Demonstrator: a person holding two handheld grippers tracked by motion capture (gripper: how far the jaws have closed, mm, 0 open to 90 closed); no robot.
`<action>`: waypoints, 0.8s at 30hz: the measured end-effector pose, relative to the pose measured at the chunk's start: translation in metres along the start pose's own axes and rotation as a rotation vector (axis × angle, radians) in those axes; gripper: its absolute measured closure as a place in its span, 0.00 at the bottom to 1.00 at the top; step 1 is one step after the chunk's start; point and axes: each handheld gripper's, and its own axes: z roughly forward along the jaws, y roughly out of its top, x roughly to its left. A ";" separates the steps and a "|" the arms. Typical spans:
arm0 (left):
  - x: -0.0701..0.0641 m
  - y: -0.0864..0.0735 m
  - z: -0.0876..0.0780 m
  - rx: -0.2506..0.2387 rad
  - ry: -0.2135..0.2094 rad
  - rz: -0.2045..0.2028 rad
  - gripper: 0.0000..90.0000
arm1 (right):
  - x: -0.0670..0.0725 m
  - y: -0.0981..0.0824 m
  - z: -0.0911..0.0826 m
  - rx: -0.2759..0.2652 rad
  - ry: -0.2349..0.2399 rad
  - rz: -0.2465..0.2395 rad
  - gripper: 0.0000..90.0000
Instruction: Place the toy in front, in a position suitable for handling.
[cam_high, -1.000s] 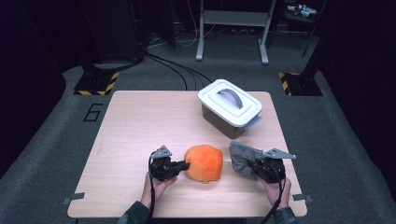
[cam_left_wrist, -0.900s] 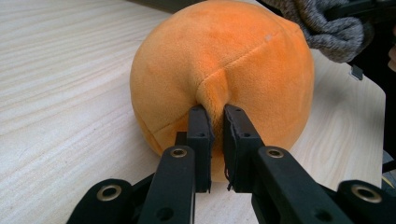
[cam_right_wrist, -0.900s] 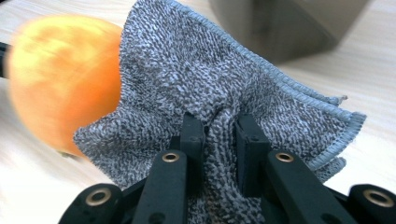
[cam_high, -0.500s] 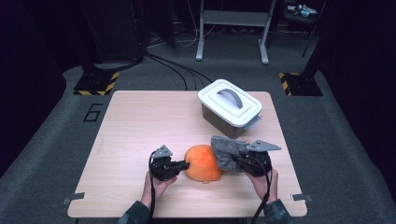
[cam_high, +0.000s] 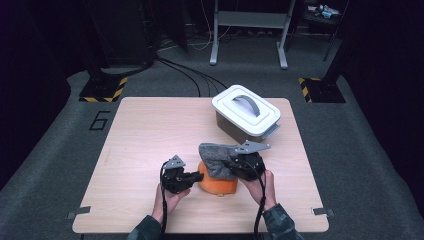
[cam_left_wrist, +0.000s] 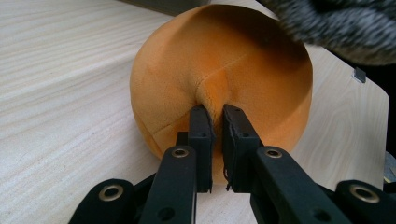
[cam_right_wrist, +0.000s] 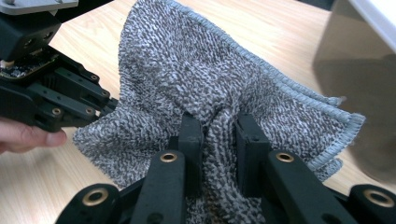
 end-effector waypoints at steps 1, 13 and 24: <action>0.000 0.000 0.000 -0.001 -0.001 0.003 0.92 | 0.003 0.002 0.008 0.012 0.015 0.011 0.84; -0.001 0.000 0.000 -0.001 0.012 0.003 0.94 | 0.003 -0.002 0.030 0.069 -0.012 -0.005 0.84; -0.001 -0.001 -0.001 -0.005 0.003 0.007 0.95 | -0.010 -0.013 0.021 0.088 -0.083 0.033 0.84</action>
